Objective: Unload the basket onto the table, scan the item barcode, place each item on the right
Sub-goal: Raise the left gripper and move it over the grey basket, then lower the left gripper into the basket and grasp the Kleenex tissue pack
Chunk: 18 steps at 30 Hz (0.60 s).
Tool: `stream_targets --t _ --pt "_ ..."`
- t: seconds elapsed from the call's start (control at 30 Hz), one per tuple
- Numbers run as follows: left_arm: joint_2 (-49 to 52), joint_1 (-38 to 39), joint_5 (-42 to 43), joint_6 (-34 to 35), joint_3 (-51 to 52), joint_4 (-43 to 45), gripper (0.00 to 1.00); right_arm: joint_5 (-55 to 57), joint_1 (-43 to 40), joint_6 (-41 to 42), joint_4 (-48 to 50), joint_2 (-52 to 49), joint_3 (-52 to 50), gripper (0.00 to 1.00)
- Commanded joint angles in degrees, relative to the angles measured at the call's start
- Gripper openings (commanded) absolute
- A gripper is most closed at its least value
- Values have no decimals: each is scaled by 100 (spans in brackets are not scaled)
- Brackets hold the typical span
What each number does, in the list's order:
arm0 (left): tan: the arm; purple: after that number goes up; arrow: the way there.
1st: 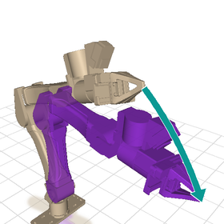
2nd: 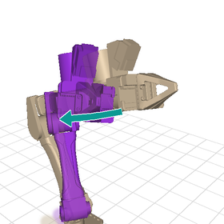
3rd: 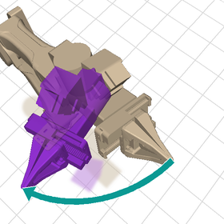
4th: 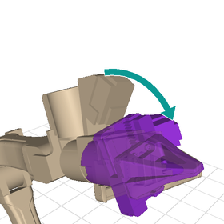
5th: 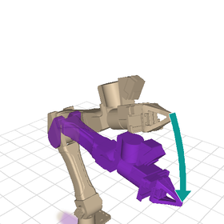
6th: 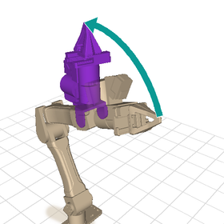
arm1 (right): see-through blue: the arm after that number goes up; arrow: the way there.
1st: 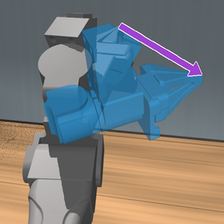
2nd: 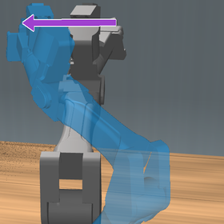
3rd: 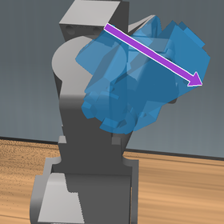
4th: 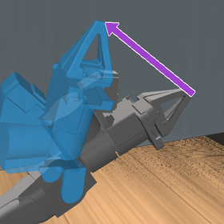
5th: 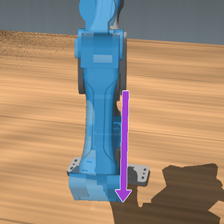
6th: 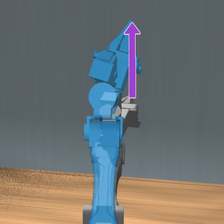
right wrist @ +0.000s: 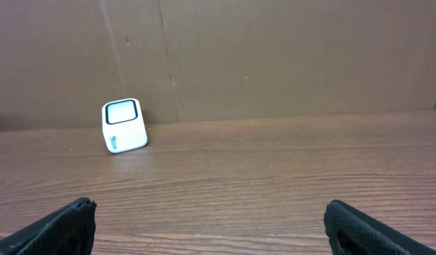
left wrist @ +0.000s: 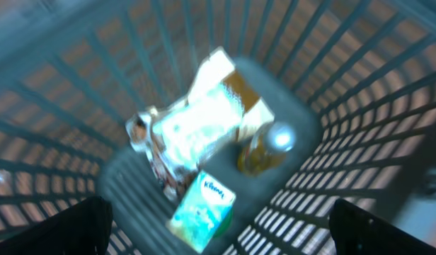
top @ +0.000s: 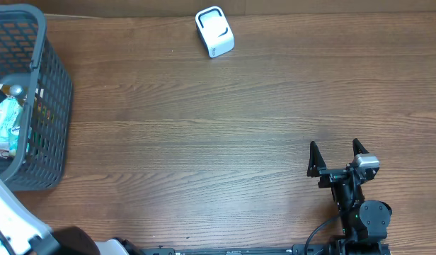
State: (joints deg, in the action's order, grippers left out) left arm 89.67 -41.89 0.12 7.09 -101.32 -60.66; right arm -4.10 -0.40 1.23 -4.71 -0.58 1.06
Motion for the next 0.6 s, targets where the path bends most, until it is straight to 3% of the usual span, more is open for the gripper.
stream_targets --t 0.0,0.1,0.57 --pt "479 -361 859 -155 -105 -240 100 -2 -35 -42 26 39 -61 100" --pt "861 -546 1204 -431 -105 -457 100 -2 -37 -42 26 42 -61 100" --pt "1753 -533 975 -1167 184 -710 100 -2 -37 -42 26 39 -61 100"
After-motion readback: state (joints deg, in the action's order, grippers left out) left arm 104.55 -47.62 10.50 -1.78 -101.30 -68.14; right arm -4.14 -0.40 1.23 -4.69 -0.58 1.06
